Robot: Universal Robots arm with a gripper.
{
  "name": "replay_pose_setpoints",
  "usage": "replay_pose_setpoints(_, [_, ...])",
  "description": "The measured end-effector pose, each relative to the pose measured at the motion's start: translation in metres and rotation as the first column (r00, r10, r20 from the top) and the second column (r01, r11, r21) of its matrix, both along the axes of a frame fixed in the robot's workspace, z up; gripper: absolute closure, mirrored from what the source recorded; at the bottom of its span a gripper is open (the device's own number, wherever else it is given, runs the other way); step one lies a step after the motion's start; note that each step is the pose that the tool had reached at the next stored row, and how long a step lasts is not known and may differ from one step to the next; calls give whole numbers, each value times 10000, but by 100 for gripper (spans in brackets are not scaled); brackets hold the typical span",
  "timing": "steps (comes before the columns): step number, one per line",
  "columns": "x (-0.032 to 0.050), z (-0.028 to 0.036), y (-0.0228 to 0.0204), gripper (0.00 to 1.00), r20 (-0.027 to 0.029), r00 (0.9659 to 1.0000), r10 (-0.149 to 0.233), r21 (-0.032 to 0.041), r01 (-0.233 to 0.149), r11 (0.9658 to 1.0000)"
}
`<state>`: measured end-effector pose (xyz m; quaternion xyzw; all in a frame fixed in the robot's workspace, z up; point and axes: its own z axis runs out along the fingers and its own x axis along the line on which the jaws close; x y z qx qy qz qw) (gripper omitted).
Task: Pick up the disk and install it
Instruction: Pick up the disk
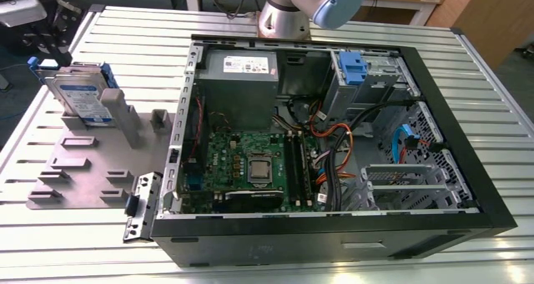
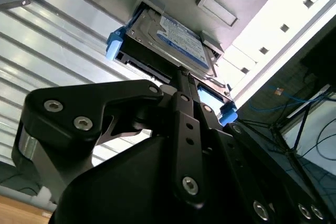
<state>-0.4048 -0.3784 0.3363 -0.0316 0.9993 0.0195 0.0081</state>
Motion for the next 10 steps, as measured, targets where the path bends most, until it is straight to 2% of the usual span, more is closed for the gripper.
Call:
replay_pose_setpoints(2, [0, 0, 0, 89, 1, 9993, 374, 1, -374, 9993])
replay_pose_setpoints(5, [0, 0, 0, 89, 0, 9960, 893, 0, -893, 9960])
replay_pose_setpoints(7, [0, 0, 0, 89, 0, 9923, 1239, 1, -1239, 9923])
replay_pose_setpoints(10, [0, 0, 0, 89, 0, 9840, 1783, 0, -1783, 9840])
